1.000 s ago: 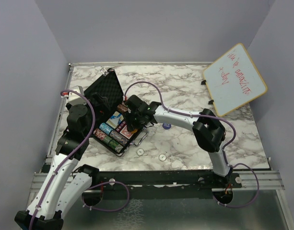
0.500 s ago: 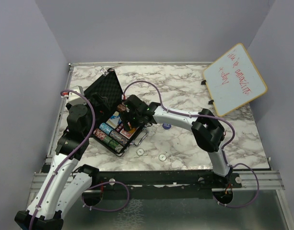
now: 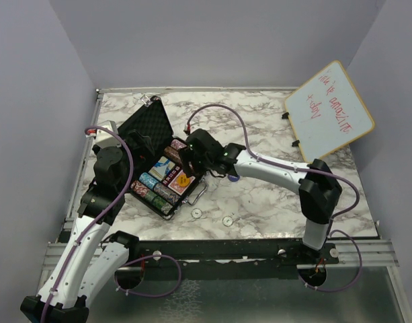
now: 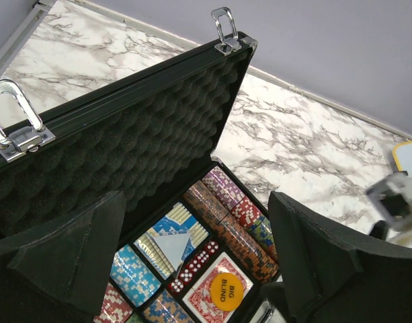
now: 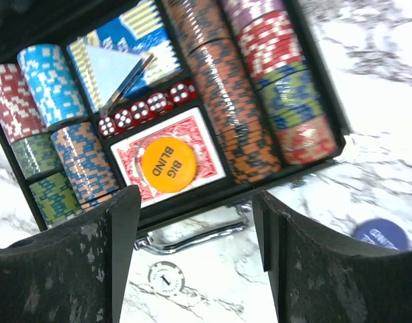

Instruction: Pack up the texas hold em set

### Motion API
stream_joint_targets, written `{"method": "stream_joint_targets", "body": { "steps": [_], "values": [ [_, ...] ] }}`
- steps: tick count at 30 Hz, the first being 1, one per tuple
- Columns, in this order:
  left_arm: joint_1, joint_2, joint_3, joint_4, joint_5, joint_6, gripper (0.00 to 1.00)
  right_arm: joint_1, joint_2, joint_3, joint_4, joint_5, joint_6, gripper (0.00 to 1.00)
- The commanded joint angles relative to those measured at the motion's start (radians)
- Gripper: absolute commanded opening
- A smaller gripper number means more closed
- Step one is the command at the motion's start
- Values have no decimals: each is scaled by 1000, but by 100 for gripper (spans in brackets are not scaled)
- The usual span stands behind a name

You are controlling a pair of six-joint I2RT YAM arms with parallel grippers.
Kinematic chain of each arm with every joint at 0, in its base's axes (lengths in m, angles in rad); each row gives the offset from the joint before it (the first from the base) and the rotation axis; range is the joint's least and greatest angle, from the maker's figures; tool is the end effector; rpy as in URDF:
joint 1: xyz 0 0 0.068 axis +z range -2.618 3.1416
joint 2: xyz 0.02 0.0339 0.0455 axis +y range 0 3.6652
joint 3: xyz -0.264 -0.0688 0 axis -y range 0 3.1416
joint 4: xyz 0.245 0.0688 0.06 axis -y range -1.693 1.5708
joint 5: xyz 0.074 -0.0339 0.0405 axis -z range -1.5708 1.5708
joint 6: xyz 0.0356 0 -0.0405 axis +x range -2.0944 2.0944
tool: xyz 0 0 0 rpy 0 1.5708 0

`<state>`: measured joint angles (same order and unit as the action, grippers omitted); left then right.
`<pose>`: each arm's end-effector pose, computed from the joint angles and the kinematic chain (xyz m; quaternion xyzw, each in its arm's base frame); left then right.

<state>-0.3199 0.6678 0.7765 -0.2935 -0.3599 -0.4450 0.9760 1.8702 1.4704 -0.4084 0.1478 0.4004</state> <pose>0.1513 -0.0369 0.3435 -0.1614 0.7483 -0.1068 0.6345 0.2410 0.3469 0.2467 -0.2364 0.8954 0.1828 0.3302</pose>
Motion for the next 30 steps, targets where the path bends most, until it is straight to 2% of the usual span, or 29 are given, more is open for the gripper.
{"method": "stream_joint_targets", "body": {
  "steps": [1,10,20,30],
  "values": [
    [7,-10,-5,-2,-12,5,95,-42,-81,-70,-23,158,10,73],
    [7,-10,-5,-1,-10,6,95,-236,-98,-196,-86,80,-38,72],
    [7,-10,-5,-1,-10,8,95,-273,-2,-200,-141,-11,-118,72],
    [7,-10,-5,1,-8,7,95,-276,44,-222,-155,51,-110,71]
  ]
}}
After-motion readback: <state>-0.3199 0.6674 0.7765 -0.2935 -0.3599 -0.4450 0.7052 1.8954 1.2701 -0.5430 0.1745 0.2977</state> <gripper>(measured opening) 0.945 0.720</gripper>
